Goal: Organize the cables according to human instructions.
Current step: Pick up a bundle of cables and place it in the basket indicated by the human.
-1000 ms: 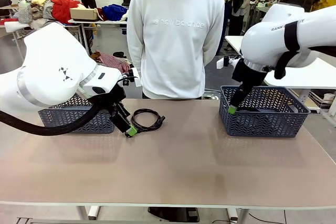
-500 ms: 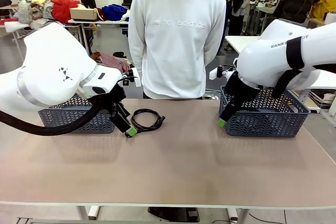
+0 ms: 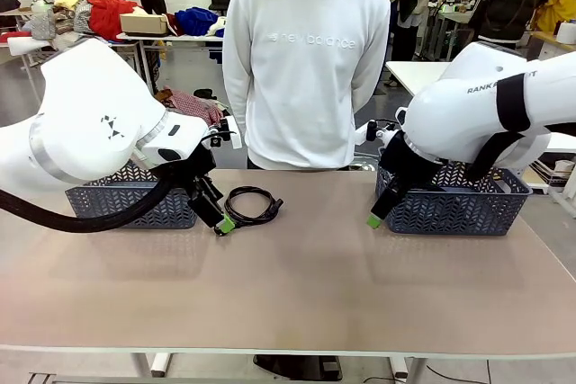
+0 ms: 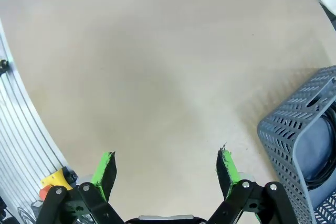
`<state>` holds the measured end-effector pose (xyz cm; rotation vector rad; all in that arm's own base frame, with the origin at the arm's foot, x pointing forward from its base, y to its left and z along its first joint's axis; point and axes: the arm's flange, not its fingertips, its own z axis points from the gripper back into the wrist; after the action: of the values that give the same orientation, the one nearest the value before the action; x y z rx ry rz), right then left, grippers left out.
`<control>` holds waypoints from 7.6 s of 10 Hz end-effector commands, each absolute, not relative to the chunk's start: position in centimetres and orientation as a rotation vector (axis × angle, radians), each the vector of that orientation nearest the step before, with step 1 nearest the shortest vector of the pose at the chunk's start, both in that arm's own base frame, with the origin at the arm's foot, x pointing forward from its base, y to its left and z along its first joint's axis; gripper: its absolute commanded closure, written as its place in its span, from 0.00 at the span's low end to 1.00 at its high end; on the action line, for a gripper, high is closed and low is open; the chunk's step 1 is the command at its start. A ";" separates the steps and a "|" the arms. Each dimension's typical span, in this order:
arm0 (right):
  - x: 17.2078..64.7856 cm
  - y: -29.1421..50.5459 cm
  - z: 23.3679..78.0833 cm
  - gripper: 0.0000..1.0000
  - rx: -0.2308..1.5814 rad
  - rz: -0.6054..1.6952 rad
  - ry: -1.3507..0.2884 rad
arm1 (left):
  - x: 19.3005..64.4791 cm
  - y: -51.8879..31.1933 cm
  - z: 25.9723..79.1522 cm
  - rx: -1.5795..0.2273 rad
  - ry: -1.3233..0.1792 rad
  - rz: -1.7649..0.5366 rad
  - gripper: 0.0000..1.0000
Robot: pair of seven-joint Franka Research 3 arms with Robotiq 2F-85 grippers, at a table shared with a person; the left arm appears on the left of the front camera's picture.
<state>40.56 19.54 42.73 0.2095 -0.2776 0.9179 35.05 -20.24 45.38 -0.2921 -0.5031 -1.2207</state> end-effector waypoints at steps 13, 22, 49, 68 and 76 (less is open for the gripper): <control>40.6 19.4 42.7 0.00 0.208 0.914 -0.277 | 34.9 -20.1 45.2 -0.289 -0.505 -1.216 0.00; 40.6 19.4 42.7 0.00 0.208 0.914 -0.277 | 34.9 -20.1 45.2 -0.289 -0.505 -1.216 0.00; 40.6 19.4 42.7 0.00 0.208 0.914 -0.277 | 51.4 -32.0 36.4 0.034 -0.145 -1.435 0.00; 40.6 19.4 42.7 0.00 0.208 0.914 -0.277 | 56.9 -31.8 31.8 0.017 -0.019 -1.445 0.00; 40.6 19.4 42.7 0.00 0.208 0.914 -0.277 | 57.0 -31.8 31.4 0.016 -0.032 -1.453 0.27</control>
<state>40.70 19.34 42.67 0.2092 -0.2744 0.9140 56.85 -31.99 31.46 0.0017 -0.0192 -1.4642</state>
